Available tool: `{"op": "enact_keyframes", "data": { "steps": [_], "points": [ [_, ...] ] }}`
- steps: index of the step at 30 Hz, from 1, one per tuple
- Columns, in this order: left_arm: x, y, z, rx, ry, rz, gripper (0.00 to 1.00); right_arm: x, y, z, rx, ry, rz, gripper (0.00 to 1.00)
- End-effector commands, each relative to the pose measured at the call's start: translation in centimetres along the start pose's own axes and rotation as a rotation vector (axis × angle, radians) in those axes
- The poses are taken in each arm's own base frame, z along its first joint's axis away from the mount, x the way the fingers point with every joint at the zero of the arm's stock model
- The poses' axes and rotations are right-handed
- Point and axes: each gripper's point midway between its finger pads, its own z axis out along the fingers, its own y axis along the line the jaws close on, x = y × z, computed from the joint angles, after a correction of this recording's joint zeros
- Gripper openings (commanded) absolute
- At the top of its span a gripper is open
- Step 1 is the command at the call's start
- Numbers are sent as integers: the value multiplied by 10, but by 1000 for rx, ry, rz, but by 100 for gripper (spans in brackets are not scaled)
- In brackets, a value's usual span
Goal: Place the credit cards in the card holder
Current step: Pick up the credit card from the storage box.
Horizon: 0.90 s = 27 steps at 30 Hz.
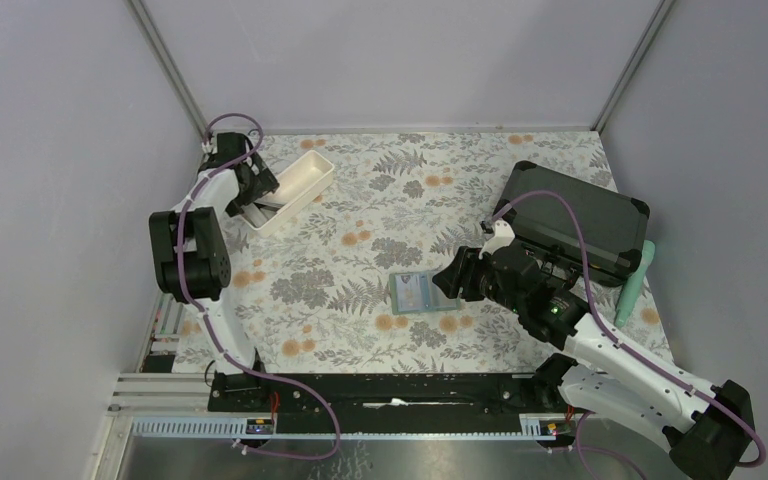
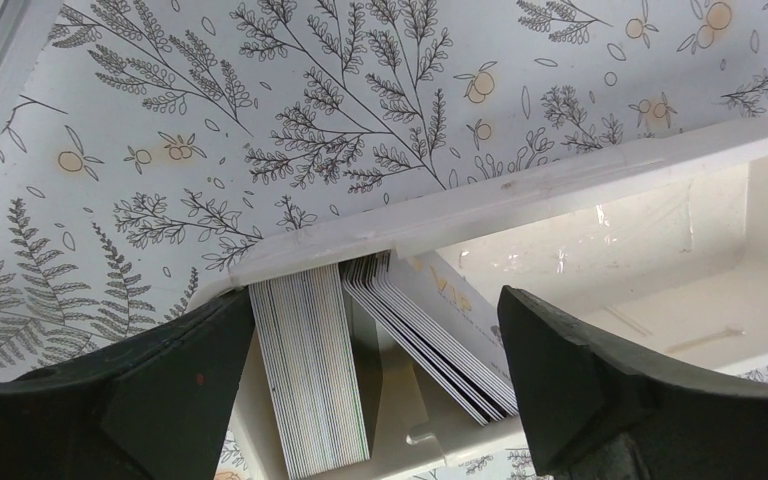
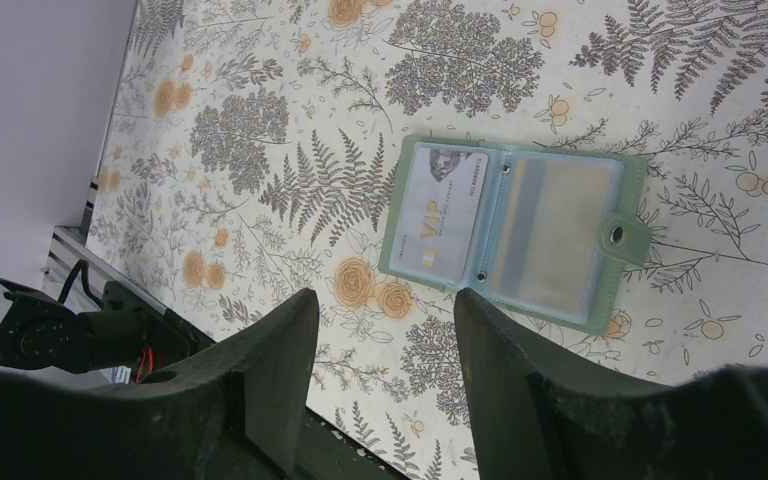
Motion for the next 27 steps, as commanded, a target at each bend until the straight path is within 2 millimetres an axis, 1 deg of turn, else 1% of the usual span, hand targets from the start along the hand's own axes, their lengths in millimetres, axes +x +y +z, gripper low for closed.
{"op": "enact_keyframes", "data": {
  "steps": [1, 6, 12, 19, 27],
  "points": [
    [-33, -7, -33, 37, -97, -17, 95, 1, 2, -1, -11, 7, 14, 59],
    [-35, -7, -35, 42, -106, -17, 90, 2, 2, -1, -11, 6, 18, 59],
    [-32, -5, -32, 34, -97, -13, 88, 3, 1, -1, -12, 9, 21, 59],
    [-32, 2, -38, 6, -108, -15, 89, 4, 1, -3, -14, 6, 27, 59],
    [-20, 3, -29, 4, -56, -18, 91, 3, 2, -4, -21, 1, 31, 59]
  ]
}}
